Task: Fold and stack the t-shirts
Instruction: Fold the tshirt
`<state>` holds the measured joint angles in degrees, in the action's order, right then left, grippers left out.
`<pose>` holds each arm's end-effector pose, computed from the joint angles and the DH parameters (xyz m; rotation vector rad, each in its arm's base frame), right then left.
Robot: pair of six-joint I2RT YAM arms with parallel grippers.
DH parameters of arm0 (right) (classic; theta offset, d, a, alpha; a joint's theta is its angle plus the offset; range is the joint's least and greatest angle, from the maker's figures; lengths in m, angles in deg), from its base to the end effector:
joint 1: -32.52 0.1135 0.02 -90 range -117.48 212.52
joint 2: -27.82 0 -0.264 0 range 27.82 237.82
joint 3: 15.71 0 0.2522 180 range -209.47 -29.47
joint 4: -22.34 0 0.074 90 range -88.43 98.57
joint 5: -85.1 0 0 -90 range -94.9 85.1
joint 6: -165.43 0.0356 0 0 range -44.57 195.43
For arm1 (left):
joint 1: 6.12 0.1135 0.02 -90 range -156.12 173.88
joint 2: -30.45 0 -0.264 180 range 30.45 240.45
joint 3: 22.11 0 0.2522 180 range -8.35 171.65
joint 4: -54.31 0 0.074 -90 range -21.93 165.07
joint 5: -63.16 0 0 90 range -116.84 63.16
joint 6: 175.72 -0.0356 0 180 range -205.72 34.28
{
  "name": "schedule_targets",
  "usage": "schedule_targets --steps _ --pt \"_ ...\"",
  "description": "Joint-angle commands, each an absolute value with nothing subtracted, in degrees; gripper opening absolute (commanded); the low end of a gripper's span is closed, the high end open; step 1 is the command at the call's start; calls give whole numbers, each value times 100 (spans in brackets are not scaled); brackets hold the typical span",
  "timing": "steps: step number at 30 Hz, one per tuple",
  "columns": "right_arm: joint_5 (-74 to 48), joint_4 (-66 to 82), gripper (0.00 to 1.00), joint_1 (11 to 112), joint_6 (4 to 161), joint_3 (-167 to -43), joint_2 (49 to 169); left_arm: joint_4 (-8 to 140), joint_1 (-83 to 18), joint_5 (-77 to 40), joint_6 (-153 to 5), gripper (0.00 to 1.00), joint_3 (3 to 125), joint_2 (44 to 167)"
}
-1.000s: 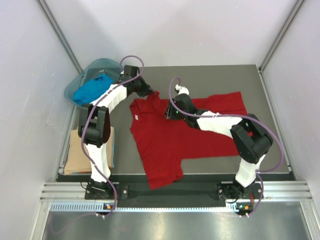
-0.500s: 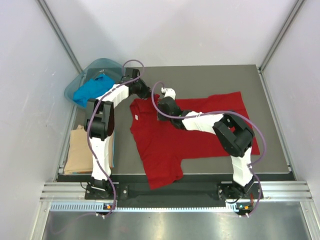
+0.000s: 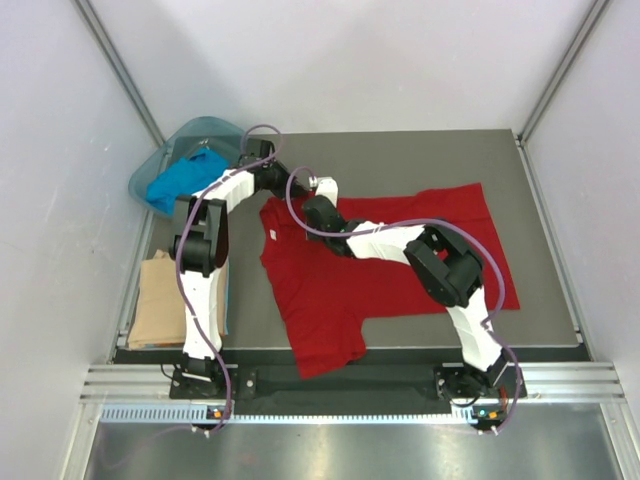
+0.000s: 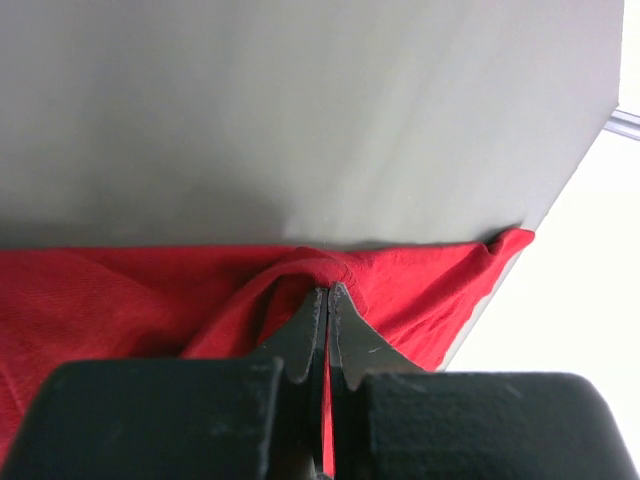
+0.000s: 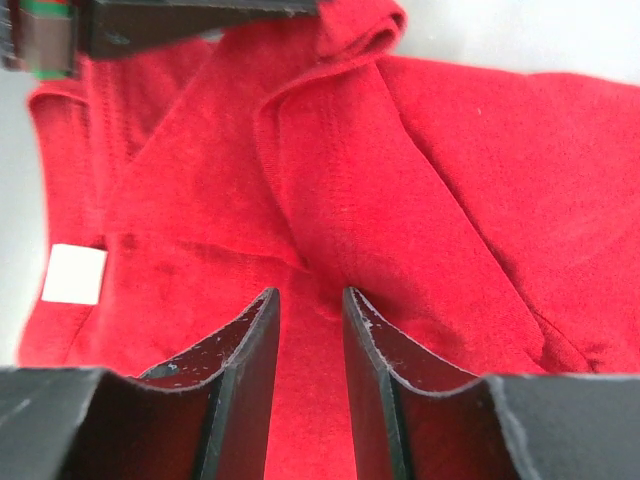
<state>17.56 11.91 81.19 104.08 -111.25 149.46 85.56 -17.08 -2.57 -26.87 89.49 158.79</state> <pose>0.3212 0.3446 0.1637 -0.1629 2.1675 0.3452 0.4847 -0.1088 0.1688 -0.8544 2.4501 -1.0242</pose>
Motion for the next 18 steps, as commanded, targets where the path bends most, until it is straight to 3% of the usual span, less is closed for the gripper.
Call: schedule_targets --steps 1,9,12,15,18 --pt "2129 973 32 8227 10479 -11463 15078 8275 -1640 -100 -2622 0 9193 15913" --pt "2463 532 32 8236 10523 -11718 15332 8283 -1622 -82 -2595 0 9255 15957" --pt "2454 515 27 8236 10497 -11745 15359 8283 -1622 -91 -2595 0 9246 15965" --pt "2480 532 18 8245 10470 -11727 15359 8292 -1622 -109 -2604 0 9255 15965" --pt "2559 480 3 8236 10426 -11736 15298 8327 -1622 -126 -2622 0 9246 15974"
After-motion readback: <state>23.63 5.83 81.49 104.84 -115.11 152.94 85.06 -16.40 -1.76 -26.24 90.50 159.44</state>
